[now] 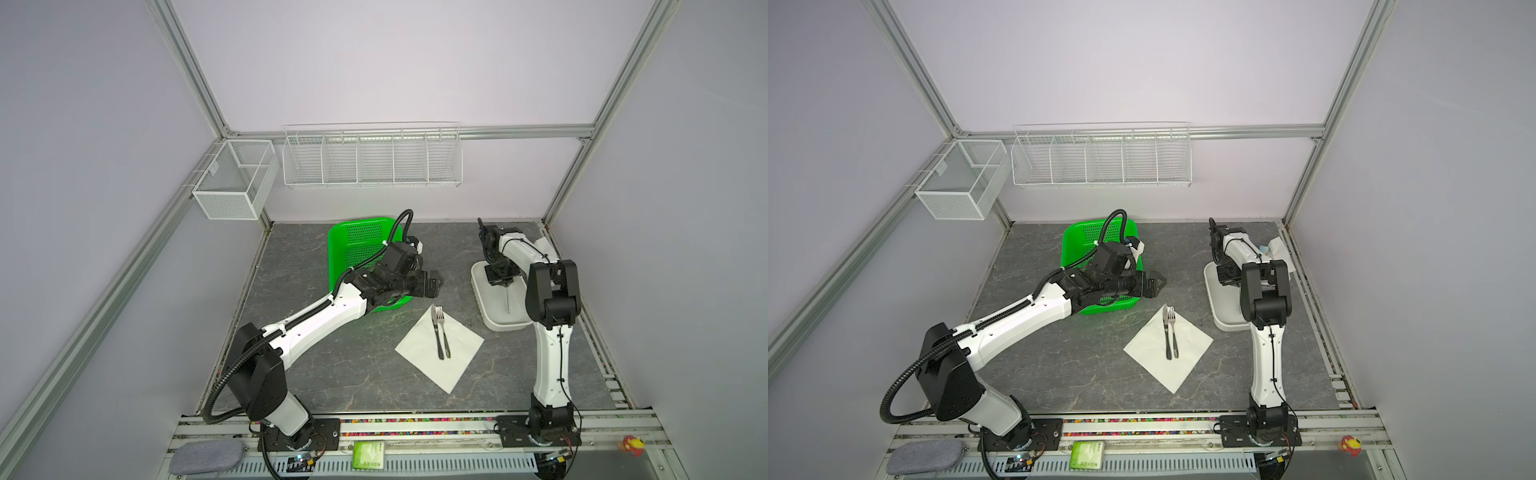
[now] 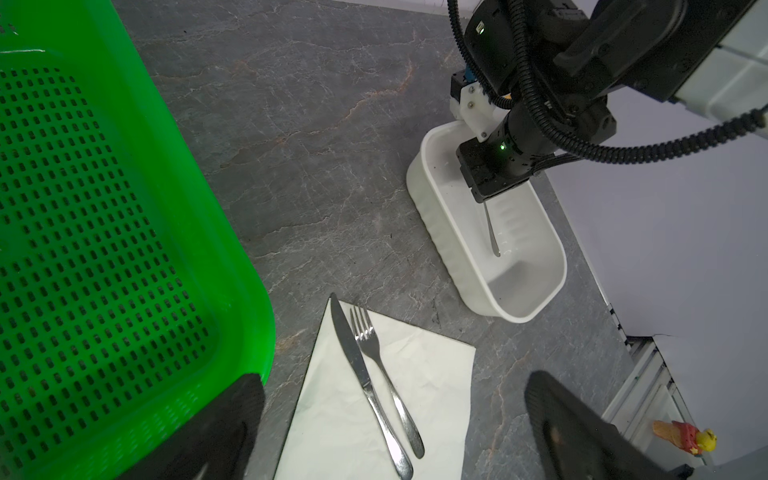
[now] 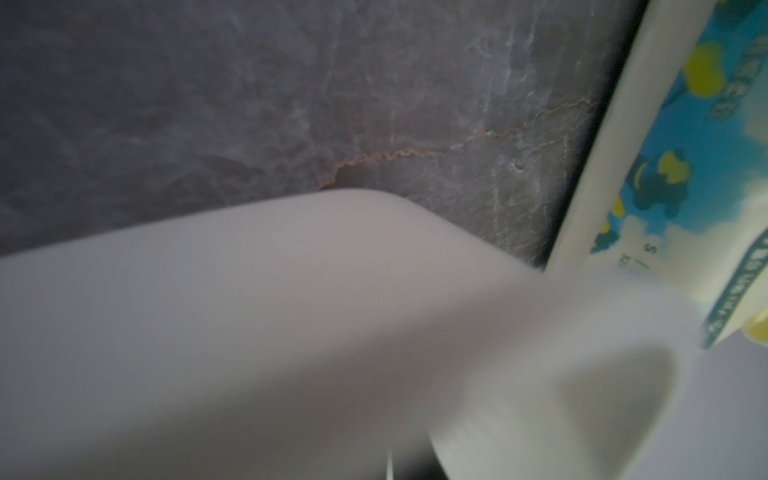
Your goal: Place the utensils on the paper napkin and roll it up
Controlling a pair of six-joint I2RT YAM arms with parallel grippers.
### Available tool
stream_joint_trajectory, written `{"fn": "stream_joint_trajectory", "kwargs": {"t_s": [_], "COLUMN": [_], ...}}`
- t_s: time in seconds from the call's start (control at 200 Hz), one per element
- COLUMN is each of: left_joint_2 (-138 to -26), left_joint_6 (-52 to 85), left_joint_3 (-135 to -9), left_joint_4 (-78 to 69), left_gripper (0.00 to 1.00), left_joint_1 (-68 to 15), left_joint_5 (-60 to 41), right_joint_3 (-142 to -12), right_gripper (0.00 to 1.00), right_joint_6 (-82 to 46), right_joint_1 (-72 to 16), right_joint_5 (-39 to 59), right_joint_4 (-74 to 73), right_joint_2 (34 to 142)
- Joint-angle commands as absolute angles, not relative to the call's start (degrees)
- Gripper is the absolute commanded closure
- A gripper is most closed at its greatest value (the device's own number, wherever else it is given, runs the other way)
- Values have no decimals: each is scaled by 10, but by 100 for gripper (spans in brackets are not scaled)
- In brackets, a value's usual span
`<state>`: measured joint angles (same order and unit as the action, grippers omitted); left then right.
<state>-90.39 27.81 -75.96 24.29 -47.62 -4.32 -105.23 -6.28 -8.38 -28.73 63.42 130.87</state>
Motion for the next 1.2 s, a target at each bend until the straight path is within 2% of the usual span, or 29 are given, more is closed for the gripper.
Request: {"fn": "stream_joint_trajectory", "kwargs": {"t_s": [0.0,0.165,0.485,0.63,0.89,1.2], "left_joint_2": [-885,-888,-889,-892,-893,-893], "left_joint_6": [276,278,277,278,279,280], "left_joint_3": [-751,-749,-751,-753,-756,-759], "left_joint_4": [242,241,241,241,241,244], "left_gripper": [1,1,1,1,1,1], "left_joint_1": [-473,-473,-473,-473,-473,-473], "left_joint_5": [-33,-35,-37,-39,-42,-43], "right_joint_3": [-1055,-1044,-1030,-1010,-986,-1006], "right_gripper": [93,88,81,66,67,72], "right_joint_6": [-39,-41,-63,-62,-40,-28], "right_joint_1": [-89,-92,-80,-58,-17,-14], "right_joint_5": [-300,-219,-120,-85,0,-12], "right_joint_4": [658,645,633,620,618,635], "right_joint_2": [1318,1301,1246,1219,1217,1256]}}
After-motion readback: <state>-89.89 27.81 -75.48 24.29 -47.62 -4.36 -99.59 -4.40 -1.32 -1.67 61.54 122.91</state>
